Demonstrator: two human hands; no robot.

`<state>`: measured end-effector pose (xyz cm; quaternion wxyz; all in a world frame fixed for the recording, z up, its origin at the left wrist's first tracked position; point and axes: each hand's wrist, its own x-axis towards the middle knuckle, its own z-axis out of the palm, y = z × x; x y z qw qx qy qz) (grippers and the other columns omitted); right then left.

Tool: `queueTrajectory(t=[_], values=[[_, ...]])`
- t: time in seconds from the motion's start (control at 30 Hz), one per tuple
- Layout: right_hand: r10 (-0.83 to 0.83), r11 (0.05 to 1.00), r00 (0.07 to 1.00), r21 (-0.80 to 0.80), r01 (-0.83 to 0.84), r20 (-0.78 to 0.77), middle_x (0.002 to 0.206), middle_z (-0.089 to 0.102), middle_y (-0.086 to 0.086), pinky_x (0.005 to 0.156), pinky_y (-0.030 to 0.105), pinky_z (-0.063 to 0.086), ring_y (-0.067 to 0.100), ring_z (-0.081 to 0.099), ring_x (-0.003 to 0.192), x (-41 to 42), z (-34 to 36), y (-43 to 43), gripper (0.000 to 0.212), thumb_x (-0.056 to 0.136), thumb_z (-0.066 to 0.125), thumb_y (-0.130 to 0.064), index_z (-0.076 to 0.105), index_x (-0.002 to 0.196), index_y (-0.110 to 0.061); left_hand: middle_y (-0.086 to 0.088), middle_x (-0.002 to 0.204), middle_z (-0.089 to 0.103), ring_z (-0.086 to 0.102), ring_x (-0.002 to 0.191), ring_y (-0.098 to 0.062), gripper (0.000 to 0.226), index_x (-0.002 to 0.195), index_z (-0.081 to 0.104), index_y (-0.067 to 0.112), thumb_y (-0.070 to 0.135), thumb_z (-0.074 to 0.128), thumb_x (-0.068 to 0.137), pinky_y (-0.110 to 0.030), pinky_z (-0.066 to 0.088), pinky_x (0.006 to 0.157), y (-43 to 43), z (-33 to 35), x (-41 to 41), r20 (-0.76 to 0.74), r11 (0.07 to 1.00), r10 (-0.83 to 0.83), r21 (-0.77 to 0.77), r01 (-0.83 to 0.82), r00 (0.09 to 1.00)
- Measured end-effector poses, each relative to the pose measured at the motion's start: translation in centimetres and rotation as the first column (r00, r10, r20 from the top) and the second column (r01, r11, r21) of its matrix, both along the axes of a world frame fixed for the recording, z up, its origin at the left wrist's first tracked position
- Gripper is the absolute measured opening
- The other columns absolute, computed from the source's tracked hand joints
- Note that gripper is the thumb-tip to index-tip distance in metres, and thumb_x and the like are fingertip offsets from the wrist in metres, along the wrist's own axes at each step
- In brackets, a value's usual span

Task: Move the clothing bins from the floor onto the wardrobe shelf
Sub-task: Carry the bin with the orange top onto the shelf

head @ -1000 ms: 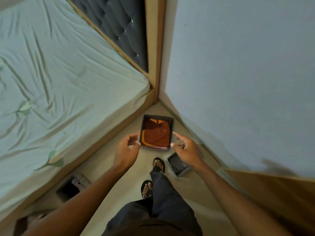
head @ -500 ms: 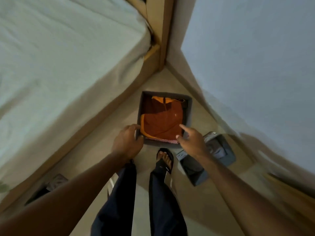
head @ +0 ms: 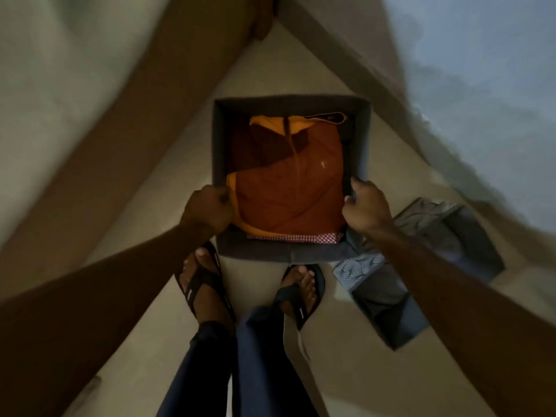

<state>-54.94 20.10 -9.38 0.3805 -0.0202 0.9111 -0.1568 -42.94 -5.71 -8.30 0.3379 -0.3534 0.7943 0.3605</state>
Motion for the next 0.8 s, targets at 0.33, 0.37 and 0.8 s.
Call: queueTrajectory(t=[0.33, 0.37, 0.8], values=[[-0.032, 0.996, 0.999, -0.085, 0.029, -0.032, 0.124, 0.058, 0.024, 0.084, 0.036, 0.048, 0.038, 0.059, 0.105, 3.6, 10.7, -0.1, 0.050, 0.089, 0.041, -0.002, 0.041, 0.140, -0.002, -0.011, 0.126, 0.062, 0.062, 0.098, -0.028, 0.034, 0.131, 0.055, 0.030, 0.024, 0.039, 0.101, -0.033, 0.051, 0.075, -0.6, 11.3, 1.4, -0.018, 0.992, -0.093, -0.081, 0.092, 0.995], [-0.041, 0.994, 0.999, -0.107, 0.038, -0.031, 0.119, 0.059, 0.024, 0.079, 0.035, 0.047, 0.037, 0.060, 0.100, 4.4, 13.0, 0.1, 0.049, 0.089, 0.040, -0.002, 0.042, 0.138, -0.001, -0.012, 0.126, 0.062, 0.063, 0.102, -0.031, 0.035, 0.132, 0.054, 0.028, 0.024, 0.040, 0.101, -0.035, 0.052, 0.077, -0.4, 14.0, 1.8, -0.022, 0.994, -0.084, -0.073, 0.082, 0.996], [-0.180, 0.980, 0.982, -0.099, 0.174, -0.054, 0.118, 0.059, 0.026, 0.079, 0.033, 0.043, 0.039, 0.058, 0.103, 18.1, 44.8, 6.7, 0.049, 0.093, 0.043, -0.002, 0.039, 0.141, 0.002, -0.006, 0.126, 0.066, 0.064, 0.107, -0.028, 0.047, 0.135, 0.053, 0.036, 0.018, 0.040, 0.094, -0.035, 0.050, 0.087, 2.8, 45.9, 11.1, -0.133, 0.950, -0.304, -0.116, 0.290, 0.943]])
